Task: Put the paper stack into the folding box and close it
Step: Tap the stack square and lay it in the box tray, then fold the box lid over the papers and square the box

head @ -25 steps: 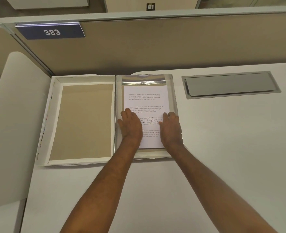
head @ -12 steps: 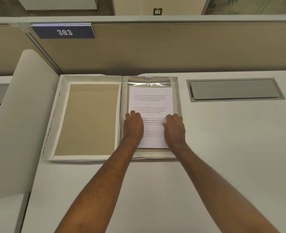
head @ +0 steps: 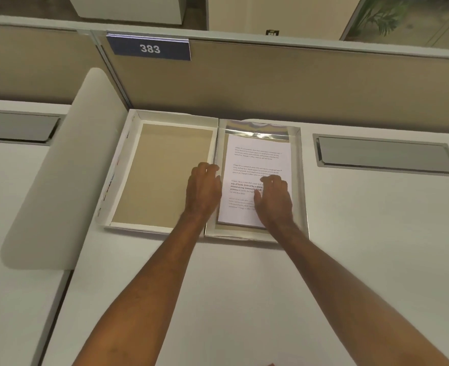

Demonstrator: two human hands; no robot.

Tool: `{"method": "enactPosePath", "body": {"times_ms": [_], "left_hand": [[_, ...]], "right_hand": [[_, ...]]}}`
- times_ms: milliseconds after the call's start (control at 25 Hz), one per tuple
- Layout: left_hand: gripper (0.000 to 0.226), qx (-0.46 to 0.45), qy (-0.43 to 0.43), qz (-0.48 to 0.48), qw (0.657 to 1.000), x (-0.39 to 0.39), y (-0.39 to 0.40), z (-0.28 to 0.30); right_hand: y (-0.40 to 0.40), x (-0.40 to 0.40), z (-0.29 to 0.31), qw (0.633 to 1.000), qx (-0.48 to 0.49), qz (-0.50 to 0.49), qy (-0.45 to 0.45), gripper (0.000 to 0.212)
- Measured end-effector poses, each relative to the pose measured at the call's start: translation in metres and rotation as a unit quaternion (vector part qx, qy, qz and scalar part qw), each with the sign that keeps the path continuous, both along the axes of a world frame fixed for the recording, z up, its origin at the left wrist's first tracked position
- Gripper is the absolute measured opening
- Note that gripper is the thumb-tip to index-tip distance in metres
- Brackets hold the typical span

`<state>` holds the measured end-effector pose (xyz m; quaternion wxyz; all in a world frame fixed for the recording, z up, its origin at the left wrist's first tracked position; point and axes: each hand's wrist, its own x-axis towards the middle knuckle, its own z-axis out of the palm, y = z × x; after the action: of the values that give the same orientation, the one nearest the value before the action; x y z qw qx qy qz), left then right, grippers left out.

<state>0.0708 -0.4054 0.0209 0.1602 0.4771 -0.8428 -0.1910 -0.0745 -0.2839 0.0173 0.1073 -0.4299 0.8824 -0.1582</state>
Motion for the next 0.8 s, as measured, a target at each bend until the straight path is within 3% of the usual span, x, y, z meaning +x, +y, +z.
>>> {"method": "enactPosePath", "body": {"times_ms": [200,520,800], "left_hand": [[0.033,-0.021,-0.016,0.142,0.989,0.074,-0.037,0.006],[0.056,0.019,-0.110,0.294,0.949,0.154,-0.055,-0.015],[0.038,0.055,-0.132,0.351,0.925,0.180,-0.081,-0.009]], "right_hand": [[-0.021,0.061,0.006,0.995,-0.051,0.076,-0.033,0.035],[-0.039,0.113,0.006,0.988,0.039,0.132,-0.070,0.044],[-0.039,0.116,0.003,0.983,0.084,0.141,-0.076,0.049]]}}
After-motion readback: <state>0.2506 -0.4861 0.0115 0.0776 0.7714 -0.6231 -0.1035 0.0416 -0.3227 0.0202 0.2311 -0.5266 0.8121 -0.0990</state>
